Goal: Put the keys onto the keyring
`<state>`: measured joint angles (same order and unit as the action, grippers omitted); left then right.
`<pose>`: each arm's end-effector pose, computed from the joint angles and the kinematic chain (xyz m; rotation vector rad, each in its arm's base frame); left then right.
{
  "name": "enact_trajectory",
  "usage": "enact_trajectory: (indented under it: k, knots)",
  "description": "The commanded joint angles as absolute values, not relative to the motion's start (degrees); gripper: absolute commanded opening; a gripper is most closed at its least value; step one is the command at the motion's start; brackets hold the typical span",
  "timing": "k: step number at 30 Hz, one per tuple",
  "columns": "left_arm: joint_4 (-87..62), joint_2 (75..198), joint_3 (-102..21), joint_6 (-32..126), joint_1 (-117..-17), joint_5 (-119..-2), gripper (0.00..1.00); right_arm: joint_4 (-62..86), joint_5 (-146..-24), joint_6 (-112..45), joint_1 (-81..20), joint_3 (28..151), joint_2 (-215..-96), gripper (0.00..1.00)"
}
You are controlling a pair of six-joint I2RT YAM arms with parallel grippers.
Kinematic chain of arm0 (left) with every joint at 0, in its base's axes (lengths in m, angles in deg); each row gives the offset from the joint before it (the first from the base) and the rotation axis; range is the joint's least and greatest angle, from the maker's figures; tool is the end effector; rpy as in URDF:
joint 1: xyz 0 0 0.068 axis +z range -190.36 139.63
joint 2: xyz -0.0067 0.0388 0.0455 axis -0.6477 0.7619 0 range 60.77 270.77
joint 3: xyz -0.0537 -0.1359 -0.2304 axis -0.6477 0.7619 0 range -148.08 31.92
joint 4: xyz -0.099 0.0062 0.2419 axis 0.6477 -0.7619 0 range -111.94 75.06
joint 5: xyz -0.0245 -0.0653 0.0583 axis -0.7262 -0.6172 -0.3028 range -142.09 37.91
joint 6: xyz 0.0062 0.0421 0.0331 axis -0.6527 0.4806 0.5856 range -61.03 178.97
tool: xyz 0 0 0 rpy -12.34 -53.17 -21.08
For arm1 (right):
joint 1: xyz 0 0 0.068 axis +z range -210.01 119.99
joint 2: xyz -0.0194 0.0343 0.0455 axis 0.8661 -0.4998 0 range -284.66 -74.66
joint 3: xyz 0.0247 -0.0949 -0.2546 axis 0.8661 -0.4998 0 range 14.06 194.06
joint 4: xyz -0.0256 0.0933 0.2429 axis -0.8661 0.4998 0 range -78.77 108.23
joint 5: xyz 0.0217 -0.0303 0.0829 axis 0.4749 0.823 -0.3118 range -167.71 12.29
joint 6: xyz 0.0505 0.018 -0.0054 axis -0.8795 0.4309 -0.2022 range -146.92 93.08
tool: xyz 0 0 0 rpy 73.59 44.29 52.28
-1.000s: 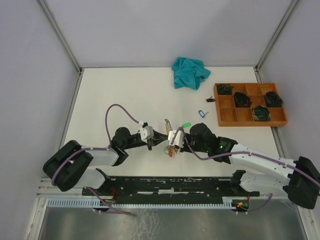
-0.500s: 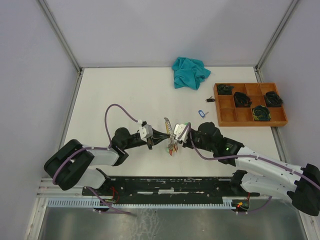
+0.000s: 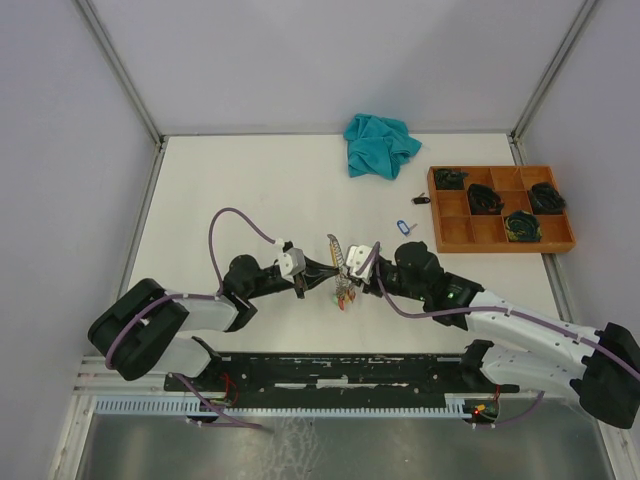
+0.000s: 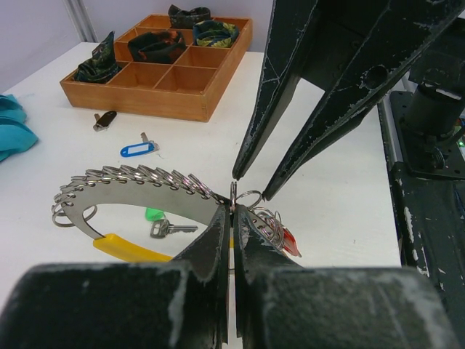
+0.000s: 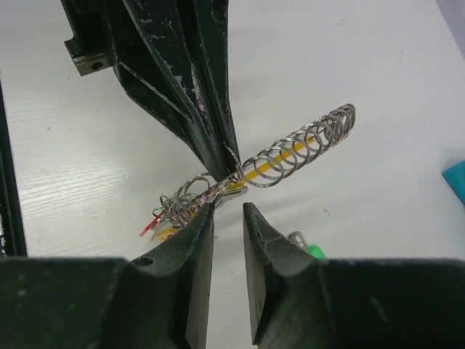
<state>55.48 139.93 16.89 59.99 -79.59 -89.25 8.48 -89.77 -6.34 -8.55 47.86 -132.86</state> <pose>0.1670 -0.1639 0.1897 1.0219 1.1887 -1.0025 0.1374 0.1844 0.2512 -1.2770 1.5153 0.5586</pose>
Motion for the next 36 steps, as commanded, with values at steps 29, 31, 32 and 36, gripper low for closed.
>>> enact_trajectory:
  k: [29, 31, 32, 36]
  knots:
    - [60.22, 140.02, 15.75, 58.05, -79.56, -88.16, 0.03, 3.10, -89.43, -9.65, -8.95, 49.05, -135.72, 0.31]
    - [60.22, 139.99, 15.70, 58.00, -79.55, -88.29, 0.03, 2.54, -88.83, -9.61, -8.95, 48.83, -135.93, 0.30]
    - [60.21, 140.11, 15.66, 58.00, -79.63, -88.42, 0.03, 2.03, -88.60, -9.60, -8.95, 48.72, -135.90, 0.29]
    - [60.30, 140.43, 15.62, 57.92, -79.74, -88.65, 0.03, 1.65, -88.26, -9.51, -8.97, 48.52, -135.78, 0.26]
